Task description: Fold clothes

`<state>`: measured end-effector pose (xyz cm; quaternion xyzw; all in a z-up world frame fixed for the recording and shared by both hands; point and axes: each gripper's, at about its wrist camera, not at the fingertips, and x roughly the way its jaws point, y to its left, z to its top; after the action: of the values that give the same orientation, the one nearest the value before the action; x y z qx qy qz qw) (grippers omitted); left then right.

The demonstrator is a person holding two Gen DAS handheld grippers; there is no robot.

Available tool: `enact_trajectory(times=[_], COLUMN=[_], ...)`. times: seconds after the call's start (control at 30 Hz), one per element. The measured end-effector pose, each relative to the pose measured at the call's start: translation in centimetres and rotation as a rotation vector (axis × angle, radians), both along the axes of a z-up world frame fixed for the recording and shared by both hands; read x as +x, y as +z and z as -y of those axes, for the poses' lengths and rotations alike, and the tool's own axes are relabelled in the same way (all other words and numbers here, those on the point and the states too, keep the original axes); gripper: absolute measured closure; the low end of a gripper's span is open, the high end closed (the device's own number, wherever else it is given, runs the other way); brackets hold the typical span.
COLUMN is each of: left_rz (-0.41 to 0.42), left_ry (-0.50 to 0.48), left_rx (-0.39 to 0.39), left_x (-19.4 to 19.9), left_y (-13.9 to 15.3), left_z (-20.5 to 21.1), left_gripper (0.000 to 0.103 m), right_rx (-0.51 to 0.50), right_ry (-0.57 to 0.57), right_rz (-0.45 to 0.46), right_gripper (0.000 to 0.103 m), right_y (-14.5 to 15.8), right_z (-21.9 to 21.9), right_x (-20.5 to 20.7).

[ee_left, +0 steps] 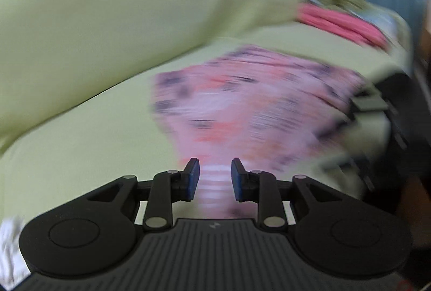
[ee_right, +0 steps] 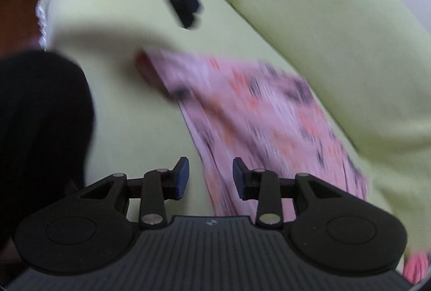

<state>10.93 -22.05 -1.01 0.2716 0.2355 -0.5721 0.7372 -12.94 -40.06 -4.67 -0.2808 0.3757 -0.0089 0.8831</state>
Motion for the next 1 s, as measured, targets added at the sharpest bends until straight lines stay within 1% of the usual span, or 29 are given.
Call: enact_trajectory(times=[0.07,0.13,0.17,0.2,0.23,0.3,0.4,0.53,0.6,0.67,0.7,0.77,0.83,0.9,0.93,1.0], left_rz=[0.021,0.03,0.032,0.038,0.042,0.047,0.029,0.033,0.032,0.028,0.025,0.02,0.024,0.035,0.042,0.039], left_ry=[-0.058,-0.079,-0.08,-0.081,-0.077,-0.065,-0.07,-0.078,-0.079,-0.113,-0.132,-0.171,-0.208,-0.242,-0.255,-0.257], left_rx=[0.032,0.059,0.071,0.079,0.082,0.077,0.047,0.05,0.048,0.032,0.023,0.006,-0.001,-0.001,0.008,0.024], left_x=[-1.5,-2.2,-2.4,-2.6,-2.8,-3.2,-3.7,-4.4,-4.7,-5.9,-6.6,-7.9,-9.8,-11.7,-12.6,-13.2], left_y=[-1.5,-3.0,-3.6,-4.1,-4.3,-4.2,-3.2,-2.8,-2.8,-2.6,-2.6,-2.5,-2.8,-3.5,-4.0,-4.2], left_z=[1.2,2.4,2.9,3.3,3.4,3.4,3.2,4.7,5.9,7.8,8.7,10.6,12.9,15.4,16.6,17.6], left_gripper=[0.069,0.069,0.07,0.07,0.07,0.07,0.07,0.07,0.07,0.07,0.07,0.07,0.07,0.07,0.069,0.069], right_rx=[-0.056,-0.074,-0.081,-0.08,-0.077,-0.03,0.052,0.163,0.207,0.174,0.147,0.122,0.14,0.141,0.129,0.088], right_ry=[-0.053,-0.051,-0.049,-0.044,-0.051,-0.021,0.031,0.008,-0.017,-0.06,-0.096,-0.221,-0.357,-0.462,-0.489,-0.503], right_rz=[-0.026,-0.024,-0.021,-0.021,-0.035,-0.032,-0.022,-0.045,-0.028,0.006,0.015,0.012,0.007,0.02,0.02,0.016], right_gripper=[0.072,0.073,0.077,0.088,0.102,0.102,0.102,0.101,0.096,0.083,0.082,0.082,0.082,0.08,0.08,0.079], right_y=[-1.0,-1.6,-1.9,-2.0,-2.1,-1.4,-0.1,0.2,0.8,0.9,0.7,0.4,0.2,0.0,-0.2,-0.9], right_z=[1.3,1.9,2.2,2.3,2.3,1.9,0.9,3.0,4.3,6.0,7.2,10.9,14.9,18.6,19.9,21.8], right_x=[-0.9,-1.4,-1.7,-1.8,-1.8,-2.4,-3.9,-4.4,-4.9,-5.8,-6.0,-7.2,-8.3,-9.1,-9.5,-10.1])
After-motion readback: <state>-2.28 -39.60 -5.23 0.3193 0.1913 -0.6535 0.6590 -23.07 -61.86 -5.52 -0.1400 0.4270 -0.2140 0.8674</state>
